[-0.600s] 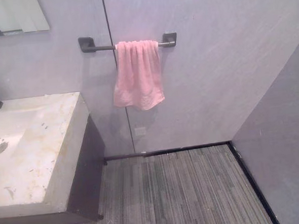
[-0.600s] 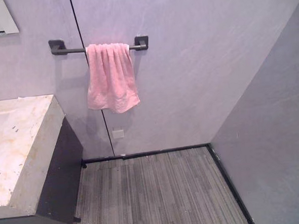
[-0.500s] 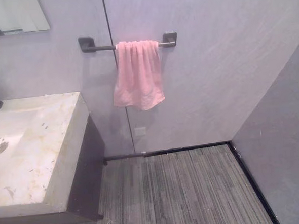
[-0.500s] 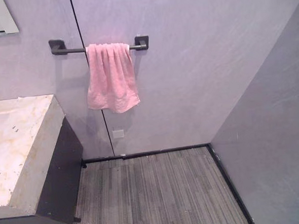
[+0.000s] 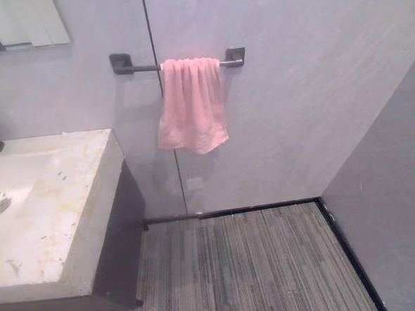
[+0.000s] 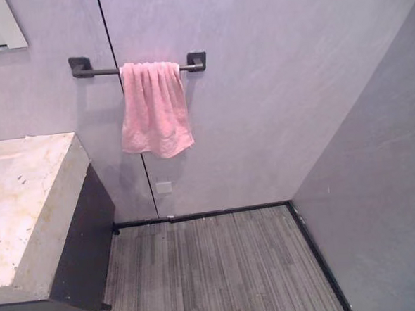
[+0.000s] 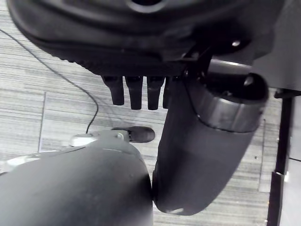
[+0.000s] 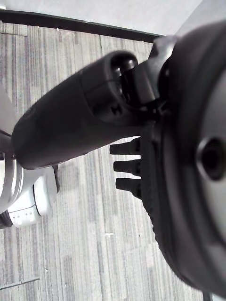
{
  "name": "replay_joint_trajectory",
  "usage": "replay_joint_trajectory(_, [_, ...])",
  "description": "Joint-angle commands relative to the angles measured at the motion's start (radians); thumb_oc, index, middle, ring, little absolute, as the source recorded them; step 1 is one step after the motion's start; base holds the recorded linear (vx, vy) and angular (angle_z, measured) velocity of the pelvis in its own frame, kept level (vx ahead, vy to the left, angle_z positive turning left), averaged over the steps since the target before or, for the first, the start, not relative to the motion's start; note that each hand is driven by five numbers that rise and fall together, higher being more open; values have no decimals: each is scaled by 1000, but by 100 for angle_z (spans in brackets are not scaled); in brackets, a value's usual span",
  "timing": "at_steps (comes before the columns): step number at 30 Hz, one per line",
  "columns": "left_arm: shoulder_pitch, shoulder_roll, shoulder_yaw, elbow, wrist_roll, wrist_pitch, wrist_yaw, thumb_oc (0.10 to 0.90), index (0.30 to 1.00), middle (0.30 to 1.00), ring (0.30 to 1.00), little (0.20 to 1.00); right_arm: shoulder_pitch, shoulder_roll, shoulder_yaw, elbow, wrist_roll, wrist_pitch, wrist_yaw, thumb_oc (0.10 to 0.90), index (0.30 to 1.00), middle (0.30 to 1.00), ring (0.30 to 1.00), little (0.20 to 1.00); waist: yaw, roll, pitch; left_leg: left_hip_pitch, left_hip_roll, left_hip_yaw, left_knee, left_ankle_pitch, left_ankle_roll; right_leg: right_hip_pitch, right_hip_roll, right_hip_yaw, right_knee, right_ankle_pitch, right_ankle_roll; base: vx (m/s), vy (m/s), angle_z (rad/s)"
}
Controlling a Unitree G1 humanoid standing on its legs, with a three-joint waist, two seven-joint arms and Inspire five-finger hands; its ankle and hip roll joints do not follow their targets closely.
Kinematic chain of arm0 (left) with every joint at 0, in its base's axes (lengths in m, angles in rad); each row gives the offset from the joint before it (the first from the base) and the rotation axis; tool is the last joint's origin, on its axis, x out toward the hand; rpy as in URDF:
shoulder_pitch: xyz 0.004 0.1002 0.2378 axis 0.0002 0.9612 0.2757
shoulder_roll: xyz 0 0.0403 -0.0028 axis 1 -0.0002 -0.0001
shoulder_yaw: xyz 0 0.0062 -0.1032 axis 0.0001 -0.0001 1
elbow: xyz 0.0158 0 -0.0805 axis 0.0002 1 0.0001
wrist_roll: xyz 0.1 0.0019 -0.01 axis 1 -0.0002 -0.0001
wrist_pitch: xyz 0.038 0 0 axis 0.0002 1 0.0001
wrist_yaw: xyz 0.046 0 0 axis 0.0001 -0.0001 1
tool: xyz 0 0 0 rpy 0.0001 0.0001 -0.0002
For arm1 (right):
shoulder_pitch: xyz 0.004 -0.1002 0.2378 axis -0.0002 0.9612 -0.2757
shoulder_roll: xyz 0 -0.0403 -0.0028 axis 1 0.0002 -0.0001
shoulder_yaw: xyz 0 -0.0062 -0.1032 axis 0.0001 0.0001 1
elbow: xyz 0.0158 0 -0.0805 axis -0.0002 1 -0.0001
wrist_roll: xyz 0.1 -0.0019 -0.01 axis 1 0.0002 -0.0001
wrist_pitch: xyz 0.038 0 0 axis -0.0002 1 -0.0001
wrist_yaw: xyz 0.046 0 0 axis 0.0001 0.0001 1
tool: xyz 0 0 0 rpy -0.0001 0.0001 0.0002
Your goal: Organize the bathroom.
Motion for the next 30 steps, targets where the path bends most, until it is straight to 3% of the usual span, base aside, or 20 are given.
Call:
replay_joint_trajectory(1, [-41,-4,29,58,1,24,-13,800,900,900,900,900,-30,-21,5,19,18,29,20,800,900,900,900,900,-4,45,23,-17,20,67,52,-74,3,-67,-18,-91,185,-102,71,46,14,-1])
replay_joint_trajectory(10, [-42,-21,47,66,-102,101,-75,800,900,900,900,900,-29,-31,-16,29,5,25,26,800,900,900,900,900,-12,45,36,-47,2,77,147,-117,11,-84,-30,-72,233,-116,68,57,24,-8])
replay_joint_trajectory(15, [-41,-18,44,70,-57,91,-76,800,900,900,900,900,-28,-38,-26,22,-6,10,34,800,900,900,900,900,-18,48,44,-47,-6,76,149,-121,14,-103,-37,-67,256,-118,74,65,40,-9])
replay_joint_trajectory(22, [-52,-14,42,68,-20,89,-53,800,900,900,900,900,-31,-57,-45,17,-16,-20,14,800,900,900,900,900,-27,72,67,-73,-18,99,203,-155,36,-160,-56,-46,404,-170,84,87,84,-15])
replay_joint_trajectory(23, [-48,-14,37,65,-11,86,-56,800,900,900,900,900,-32,-65,-49,-2,-8,-30,12,800,900,900,900,900,-30,81,78,-81,-19,109,210,-160,49,-232,-65,-32,544,-122,99,47,123,-16])
replay_joint_trajectory(25, [-50,-11,17,51,-3,74,-53,800,900,900,900,900,-23,-91,-60,-39,11,-63,16,800,900,900,900,900,-49,107,123,-91,-13,131,233,-187,82,-430,-92,16,893,-4,72,-8,177,-39])
replay_joint_trajectory(26, [-50,-11,11,47,-2,72,-49,800,900,900,900,900,-21,-98,-64,-43,20,-71,15,800,900,900,900,900,-53,112,133,-95,-15,137,247,-196,89,-478,-93,27,950,19,67,26,158,-50])
replay_joint_trajectory(27, [-49,-19,-6,30,-37,80,-25,800,900,900,900,900,-24,-120,-72,-44,55,-59,15,800,900,900,900,900,-67,125,164,-100,-28,153,304,-232,106,-571,-97,42,958,97,53,135,81,-35])
replay_joint_trajectory(30, [-51,-32,-20,27,-54,73,-29,800,900,900,900,900,-20,-136,-82,-27,43,-39,13,800,900,900,900,900,-95,128,182,-91,-71,154,359,-264,86,-519,-90,41,577,116,55,279,-31,-6])
